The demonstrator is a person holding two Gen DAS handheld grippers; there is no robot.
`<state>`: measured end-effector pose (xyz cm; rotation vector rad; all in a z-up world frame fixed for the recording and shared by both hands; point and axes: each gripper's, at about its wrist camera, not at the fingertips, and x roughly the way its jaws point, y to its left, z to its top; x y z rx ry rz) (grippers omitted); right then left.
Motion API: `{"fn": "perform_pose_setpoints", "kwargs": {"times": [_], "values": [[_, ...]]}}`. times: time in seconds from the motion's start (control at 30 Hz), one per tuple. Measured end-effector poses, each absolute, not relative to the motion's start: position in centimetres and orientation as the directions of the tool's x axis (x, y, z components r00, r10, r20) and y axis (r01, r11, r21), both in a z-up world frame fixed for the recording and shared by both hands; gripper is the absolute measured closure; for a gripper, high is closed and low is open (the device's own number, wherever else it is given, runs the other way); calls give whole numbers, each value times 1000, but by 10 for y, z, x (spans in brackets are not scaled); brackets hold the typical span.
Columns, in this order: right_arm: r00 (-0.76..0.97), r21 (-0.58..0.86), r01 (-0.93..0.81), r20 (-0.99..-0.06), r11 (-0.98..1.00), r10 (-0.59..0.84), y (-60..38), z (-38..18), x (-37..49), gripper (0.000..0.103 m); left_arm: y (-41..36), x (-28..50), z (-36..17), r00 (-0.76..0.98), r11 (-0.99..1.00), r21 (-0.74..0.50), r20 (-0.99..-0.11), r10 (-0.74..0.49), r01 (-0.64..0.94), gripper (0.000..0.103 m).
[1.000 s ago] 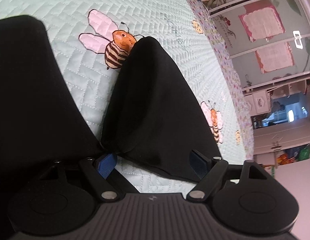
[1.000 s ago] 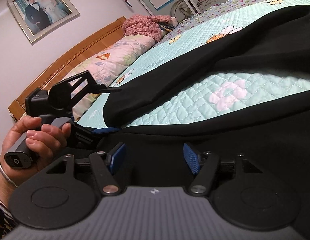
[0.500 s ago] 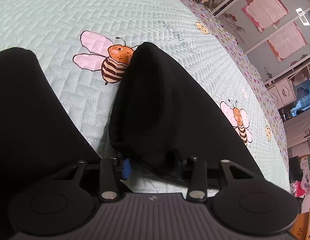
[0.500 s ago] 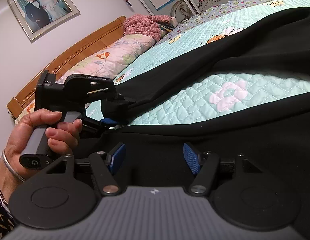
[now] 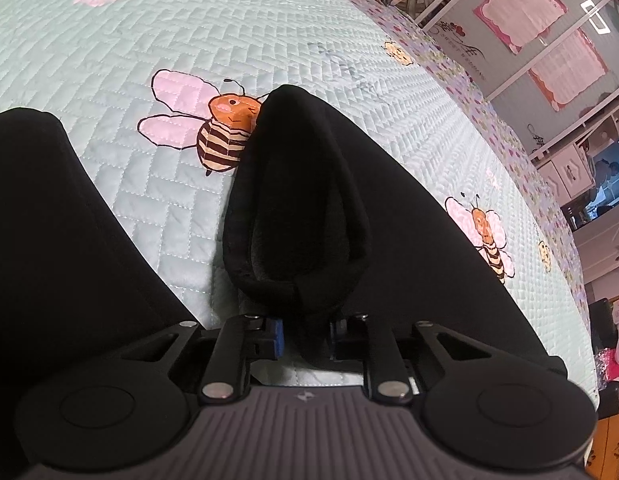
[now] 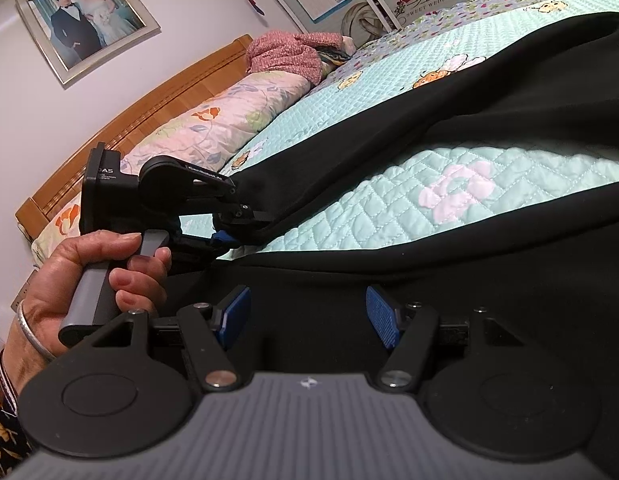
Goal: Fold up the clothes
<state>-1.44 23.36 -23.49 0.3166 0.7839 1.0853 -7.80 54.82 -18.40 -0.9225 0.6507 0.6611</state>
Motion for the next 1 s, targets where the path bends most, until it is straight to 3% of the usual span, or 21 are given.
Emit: {"fn": "perform_pose_setpoints", "kwargs": {"times": [0.3, 0.6, 0.77, 1.0], "values": [[226, 621, -651, -390, 436, 893, 228, -236, -12, 37, 548, -73, -184, 612, 466, -465, -756, 234, -753, 86], [222, 634, -646, -378, 425, 899, 224, -238, -10, 37, 572, -70, -183, 603, 404, -521, -791, 104, -752, 87], [216, 652, -636, -363, 413, 906, 222, -241, -7, 38, 572, -52, -150, 595, 485, -476, -795, 120, -734, 90], [212, 669, -625, -351, 402, 912, 220, -244, -4, 39, 566, -57, -89, 685, 555, -501, -706, 182, -664, 93]]}}
